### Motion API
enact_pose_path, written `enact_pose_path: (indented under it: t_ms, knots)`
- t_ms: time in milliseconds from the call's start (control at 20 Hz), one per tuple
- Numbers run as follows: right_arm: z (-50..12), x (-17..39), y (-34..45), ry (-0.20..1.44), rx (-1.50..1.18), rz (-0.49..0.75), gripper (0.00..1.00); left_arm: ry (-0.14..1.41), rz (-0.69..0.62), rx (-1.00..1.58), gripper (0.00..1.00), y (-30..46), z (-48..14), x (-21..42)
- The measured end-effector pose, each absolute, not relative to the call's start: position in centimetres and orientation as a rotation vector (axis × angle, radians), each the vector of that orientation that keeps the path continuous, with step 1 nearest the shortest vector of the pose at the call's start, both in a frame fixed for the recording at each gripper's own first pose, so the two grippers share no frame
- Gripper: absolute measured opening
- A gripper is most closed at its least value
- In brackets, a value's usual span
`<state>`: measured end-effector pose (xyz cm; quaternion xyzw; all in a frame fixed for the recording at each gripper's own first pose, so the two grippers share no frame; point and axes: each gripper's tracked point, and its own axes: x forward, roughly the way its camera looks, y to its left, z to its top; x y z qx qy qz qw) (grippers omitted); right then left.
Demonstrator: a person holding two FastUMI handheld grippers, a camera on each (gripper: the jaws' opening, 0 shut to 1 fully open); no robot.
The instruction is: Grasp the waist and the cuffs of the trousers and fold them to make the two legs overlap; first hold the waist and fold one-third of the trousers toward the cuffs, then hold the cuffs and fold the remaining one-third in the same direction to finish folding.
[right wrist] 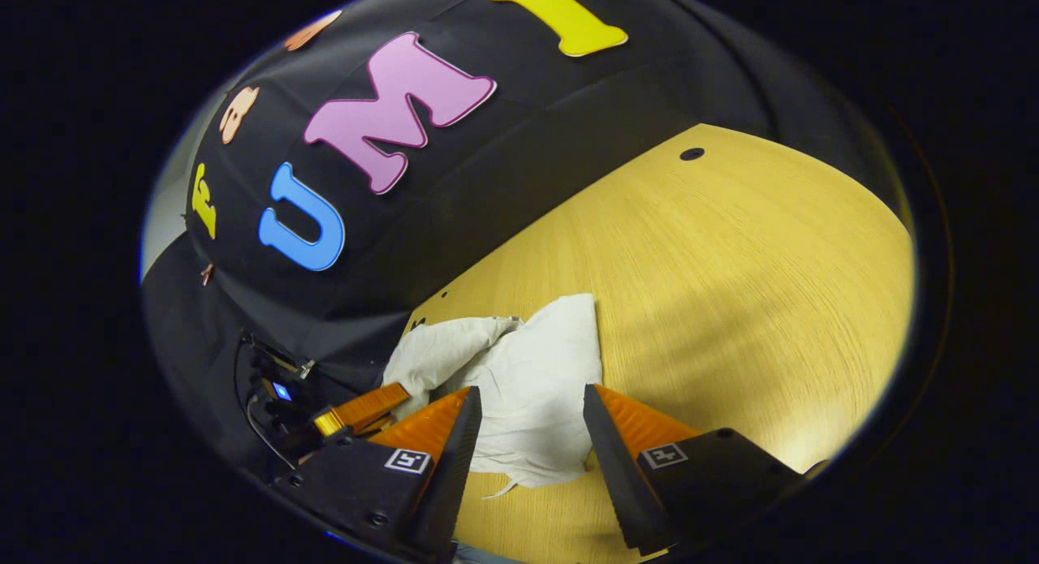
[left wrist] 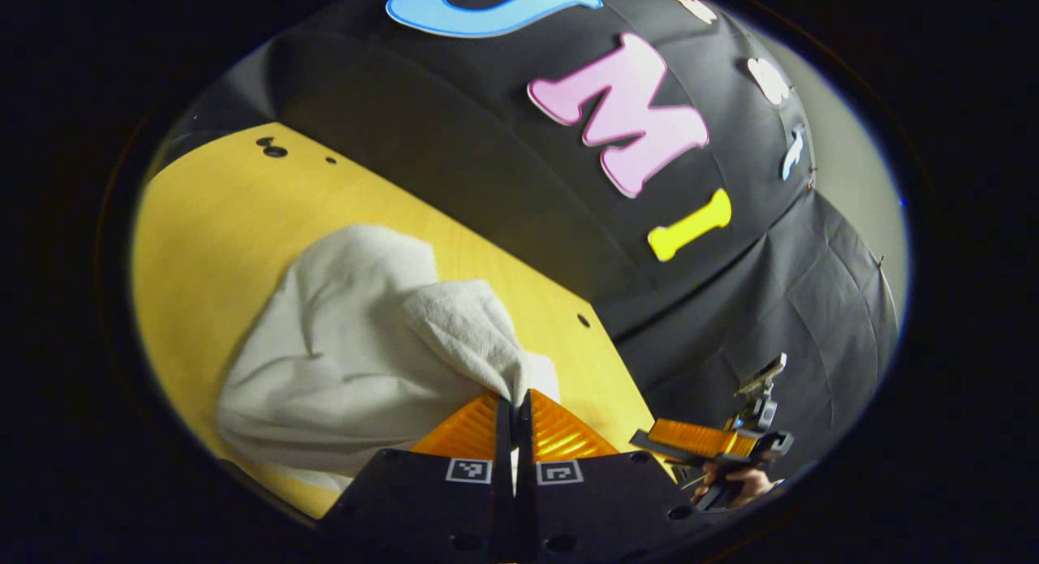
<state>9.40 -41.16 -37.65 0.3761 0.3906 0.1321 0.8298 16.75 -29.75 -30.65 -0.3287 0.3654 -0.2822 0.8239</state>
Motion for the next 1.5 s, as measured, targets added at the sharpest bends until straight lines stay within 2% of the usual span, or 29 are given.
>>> enact_pose_path:
  t_ms: [250,400,850,1100,1200,1250,1300,1350,1400,1450,1500]
  knots:
    - [-38.8,9.1,-42.6,0.854,0.819,0.262,0.78,0.882,-0.667,-0.482,0.06,-32.0,-35.3,11.4]
    - [-38.9,9.3,-43.3,0.863,0.818,0.265,0.78,0.874,-0.694,-0.3,0.06,-32.2,-37.0,10.1]
    - [-37.1,9.8,-47.3,0.855,0.825,0.253,0.78,0.498,-0.814,0.738,0.06,-30.5,-37.5,11.3]
    - [-36.6,9.2,-48.9,0.861,0.81,0.239,0.78,0.457,-0.812,0.886,0.08,-30.1,-37.6,11.7]
    - [-36.7,8.7,-49.1,0.866,0.803,0.233,0.78,0.452,-0.79,0.898,0.19,-29.9,-37.0,12.5]
    - [-36.7,8.6,-49.0,0.869,0.804,0.231,0.78,0.446,-0.778,0.908,0.35,-29.6,-36.8,12.8]
    - [-36.5,8.3,-48.9,0.872,0.805,0.231,0.78,0.437,-0.768,0.915,0.45,-29.4,-36.3,13.3]
    - [-36.4,8.1,-48.8,0.871,0.804,0.232,0.79,0.429,-0.756,0.915,0.69,-29.2,-35.7,13.6]
    - [-36.2,8.0,-48.6,0.871,0.798,0.234,0.78,0.429,-0.75,0.909,0.76,-29.1,-35.3,13.8]
    - [-35.9,7.8,-48.4,0.87,0.792,0.233,0.78,0.435,-0.746,0.897,0.91,-28.9,-34.6,13.7]
    - [-35.5,7.6,-48.2,0.869,0.792,0.236,0.78,0.442,-0.739,0.882,0.94,-28.6,-33.9,13.6]
